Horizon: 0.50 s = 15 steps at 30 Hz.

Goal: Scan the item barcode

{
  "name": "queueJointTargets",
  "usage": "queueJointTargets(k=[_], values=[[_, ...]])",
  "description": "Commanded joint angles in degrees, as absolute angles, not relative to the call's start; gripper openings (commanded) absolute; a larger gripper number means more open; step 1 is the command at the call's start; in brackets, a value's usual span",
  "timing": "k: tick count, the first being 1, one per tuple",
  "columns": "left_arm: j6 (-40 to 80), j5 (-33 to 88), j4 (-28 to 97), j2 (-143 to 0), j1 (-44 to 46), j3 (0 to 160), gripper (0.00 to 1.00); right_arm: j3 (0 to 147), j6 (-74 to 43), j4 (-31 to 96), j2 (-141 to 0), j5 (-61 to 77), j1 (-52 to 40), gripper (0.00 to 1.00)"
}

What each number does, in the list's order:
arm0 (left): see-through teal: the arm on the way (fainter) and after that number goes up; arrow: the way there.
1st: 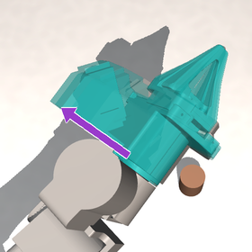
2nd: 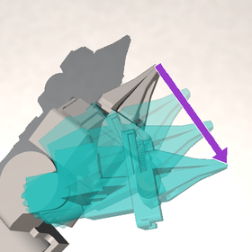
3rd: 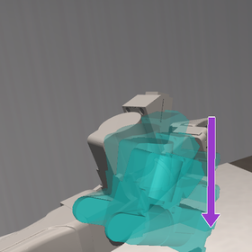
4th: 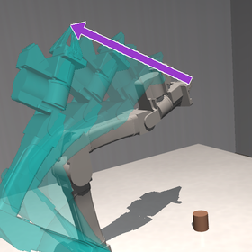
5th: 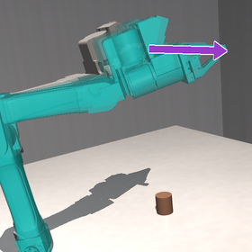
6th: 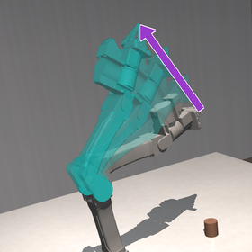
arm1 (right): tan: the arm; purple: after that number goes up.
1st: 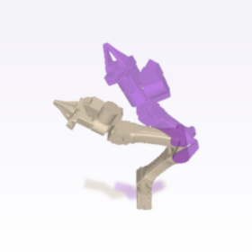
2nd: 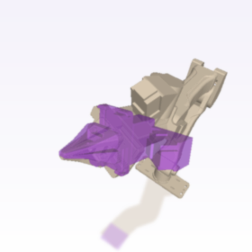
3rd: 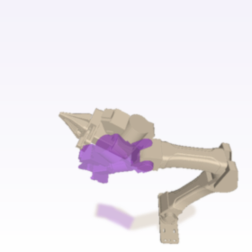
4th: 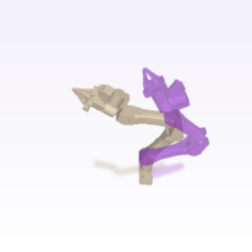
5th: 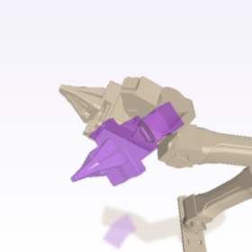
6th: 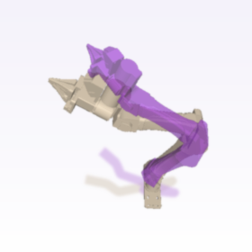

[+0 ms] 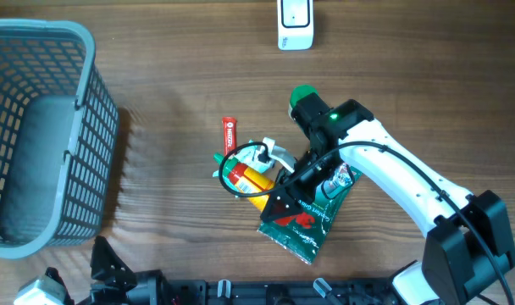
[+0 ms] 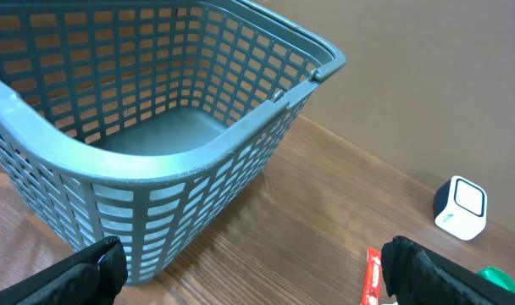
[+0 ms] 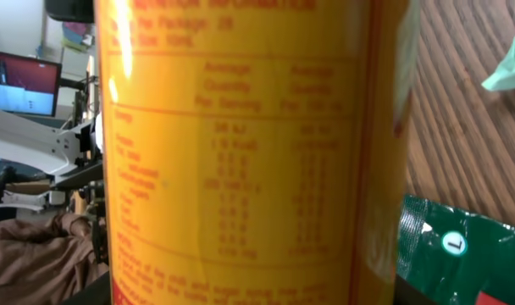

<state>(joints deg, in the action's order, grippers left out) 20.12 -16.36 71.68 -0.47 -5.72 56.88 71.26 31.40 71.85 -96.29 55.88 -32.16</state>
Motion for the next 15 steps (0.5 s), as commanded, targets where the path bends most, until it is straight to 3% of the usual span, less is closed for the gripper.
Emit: queueJointTargets(k=[1, 15], values=[[20.40, -15.90, 71.48, -0.32, -5.52, 56.99, 1.00, 71.18, 33.23, 71.07, -95.24, 59.72, -32.29, 0.39], [20.40, -15.90, 71.48, -0.32, -5.52, 56.99, 1.00, 71.20, 26.81, 62.72, -95.24, 57.39, -32.27, 0.38]])
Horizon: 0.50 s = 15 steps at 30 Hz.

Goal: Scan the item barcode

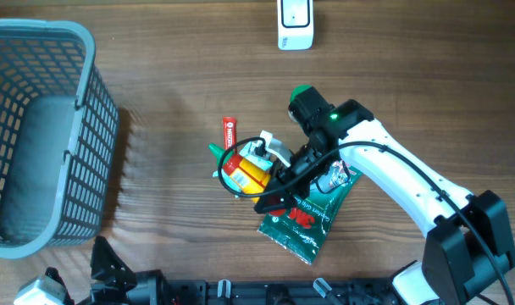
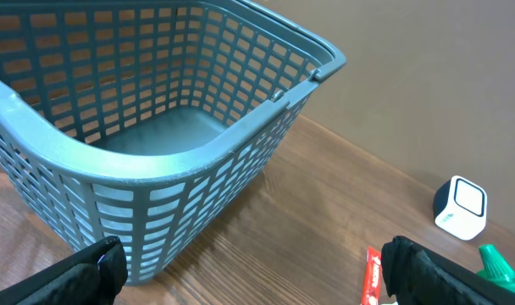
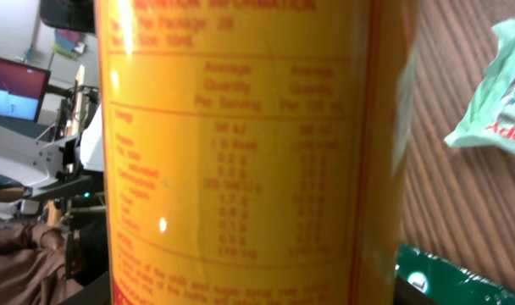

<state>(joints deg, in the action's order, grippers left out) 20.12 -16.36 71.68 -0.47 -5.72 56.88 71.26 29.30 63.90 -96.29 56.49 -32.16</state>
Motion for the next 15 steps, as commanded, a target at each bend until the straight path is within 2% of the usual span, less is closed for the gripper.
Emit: queueJointTargets(k=[1, 5, 8, 15], values=[[20.40, -15.90, 71.48, -0.32, -5.52, 56.99, 1.00, 71.20, 26.79, 62.04, -95.24, 57.41, -32.27, 0.38], [20.40, -15.90, 71.48, -0.32, -5.52, 56.99, 1.00, 71.29, 25.08, 59.53, -95.24, 56.29, -32.12, 0.38], [20.40, -15.88, 71.48, -0.32, -5.52, 56.99, 1.00, 71.31, 17.37, 54.41, -95.24, 51.40, -31.62, 0.34], [20.40, -15.90, 71.48, -0.32, -5.52, 56.99, 1.00, 73.36, 16.34, 46.50, -95.24, 49.52, -28.69, 0.35]])
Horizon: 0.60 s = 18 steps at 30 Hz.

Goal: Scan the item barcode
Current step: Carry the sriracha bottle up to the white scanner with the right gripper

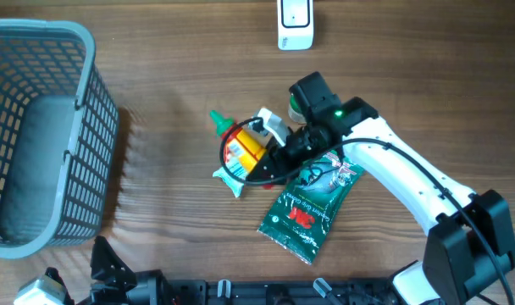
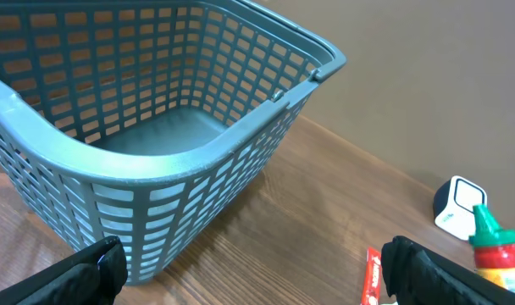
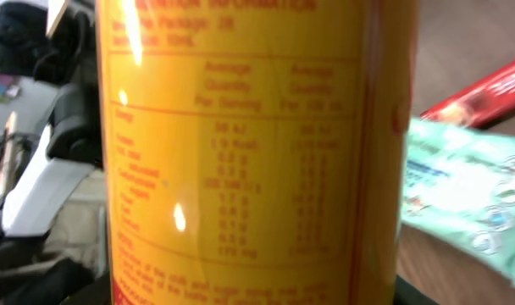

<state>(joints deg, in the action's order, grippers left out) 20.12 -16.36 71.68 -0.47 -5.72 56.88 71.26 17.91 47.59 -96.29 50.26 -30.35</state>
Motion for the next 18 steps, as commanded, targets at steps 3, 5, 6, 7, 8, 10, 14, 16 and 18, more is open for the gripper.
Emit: queueJointTargets(k=[3, 5, 6, 7, 8, 10, 14, 16, 18], values=[[20.40, -15.90, 71.48, -0.32, -5.52, 56.99, 1.00, 76.34, 16.32, 46.59, -95.24, 45.23, -26.37, 0.35], [20.40, -15.90, 71.48, -0.32, -5.52, 56.99, 1.00, 77.69, 16.32, 46.39, -95.24, 40.07, -24.69, 0.35], [20.40, -15.90, 71.48, -0.32, -5.52, 56.99, 1.00, 78.06, 16.34, 45.58, -95.24, 36.32, -23.51, 0.35], [20.40, -15.90, 71.48, -0.32, -5.52, 56.99, 1.00, 78.11, 16.32, 44.16, -95.24, 32.84, -22.35, 0.34], [20.40, -15.90, 71.48, -0.32, -5.52, 56.99, 1.00, 78.11, 16.32, 42.96, -95.24, 30.06, -21.41, 0.34], [20.40, -15.90, 71.48, -0.32, -5.52, 56.99, 1.00, 78.11, 16.29, 40.80, -95.24, 24.84, -20.12, 0.34], [20.40, -15.90, 71.48, -0.32, -5.52, 56.99, 1.00, 78.11, 16.29, 31.55, -95.24, 17.58, -17.43, 0.34], [20.40, -15.90, 71.48, -0.32, -5.52, 56.99, 1.00, 78.11, 16.34, 24.93, -95.24, 14.94, -16.71, 0.34], [20.40, -15.90, 71.48, -0.32, -5.52, 56.99, 1.00, 78.11, 16.60, 19.31, -95.26, 7.38, -16.36, 0.34]])
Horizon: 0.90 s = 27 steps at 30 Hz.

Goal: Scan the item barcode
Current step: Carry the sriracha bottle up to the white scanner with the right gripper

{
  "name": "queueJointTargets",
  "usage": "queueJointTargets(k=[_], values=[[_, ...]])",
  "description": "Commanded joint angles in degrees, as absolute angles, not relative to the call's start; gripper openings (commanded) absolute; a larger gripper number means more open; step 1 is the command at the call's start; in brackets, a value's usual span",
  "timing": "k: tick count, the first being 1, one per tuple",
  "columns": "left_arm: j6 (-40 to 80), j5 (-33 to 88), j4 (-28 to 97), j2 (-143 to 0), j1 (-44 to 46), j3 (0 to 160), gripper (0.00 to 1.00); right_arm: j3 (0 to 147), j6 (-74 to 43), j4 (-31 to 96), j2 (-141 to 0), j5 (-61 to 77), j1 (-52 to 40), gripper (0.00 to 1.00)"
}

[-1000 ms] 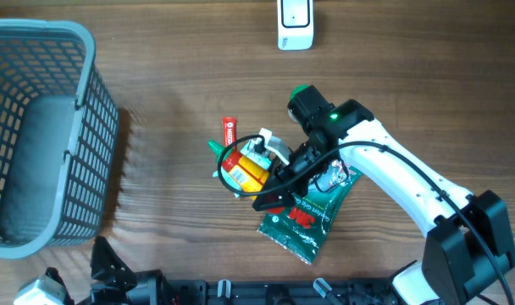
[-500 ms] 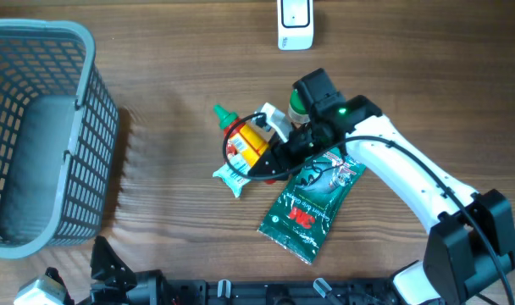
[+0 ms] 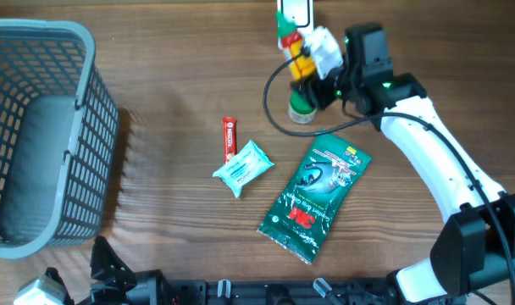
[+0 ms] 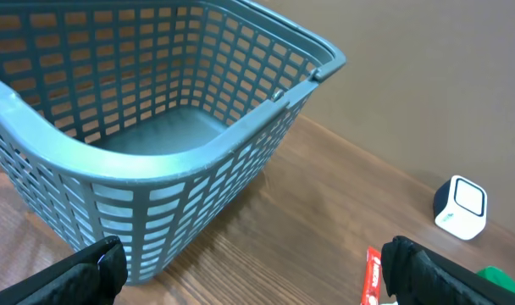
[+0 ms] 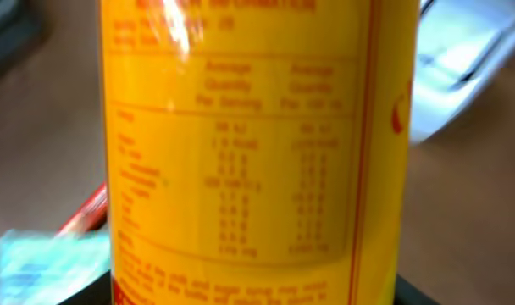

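My right gripper (image 3: 305, 54) is shut on a yellow sauce bottle (image 3: 298, 49) with a red neck and green nozzle. It holds the bottle at the back of the table, the nozzle right by the white scanner (image 3: 294, 10). In the right wrist view the bottle's yellow label (image 5: 249, 144) of small print fills the frame, and the white blur behind it (image 5: 465, 68) looks like the scanner. No barcode shows. My left gripper (image 4: 257, 275) hangs open near the front left, holding nothing. It looks past the basket toward the scanner (image 4: 461, 207).
A grey mesh basket (image 3: 88, 127) fills the left side. Mid-table lie a red stick pack (image 3: 229, 138), a pale green wipes pack (image 3: 243, 167) and a dark green pouch (image 3: 312, 202). A green-topped container (image 3: 301, 108) stands just below the held bottle.
My right gripper has gone from the middle of the table to the back, carrying the bottle up to the scanner. The wipes pack and red stick now lie uncovered. The left arm is unchanged.
My right gripper was shut on the bottle low over the pouch and wipes pack at mid-table. It then held the bottle a little higher and further left, then with the nozzle toward the back left. Now the bottle is at the scanner. The left arm never moved.
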<state>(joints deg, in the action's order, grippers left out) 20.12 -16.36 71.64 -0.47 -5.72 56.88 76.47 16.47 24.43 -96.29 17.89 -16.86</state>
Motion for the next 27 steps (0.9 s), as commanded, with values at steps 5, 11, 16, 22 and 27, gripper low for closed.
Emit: queueJointTargets(k=[5, 11, 16, 22, 27], values=[[20.40, -15.90, 71.48, -0.32, -5.52, 56.99, 1.00, 78.11, 23.81, 10.98, -95.98, 1.13, -14.98, 0.31], [20.40, -15.90, 71.48, -0.32, -5.52, 56.99, 1.00, 78.11, 36.23, -1.69, -103.09, -5.69, -12.88, 0.35], [20.40, -15.90, 71.48, -0.32, -5.52, 56.99, 1.00, 78.37, 44.77, -13.89, -111.00, -10.22, -12.91, 0.37], [20.40, -15.90, 71.48, -0.32, -5.52, 56.99, 1.00, 88.36, 53.76, -16.01, -123.70, -14.26, -13.82, 0.37], [20.40, -15.90, 71.48, -0.32, -5.52, 56.99, 1.00, 95.07, 59.77, -16.88, -131.15, -15.70, -15.05, 0.37]])
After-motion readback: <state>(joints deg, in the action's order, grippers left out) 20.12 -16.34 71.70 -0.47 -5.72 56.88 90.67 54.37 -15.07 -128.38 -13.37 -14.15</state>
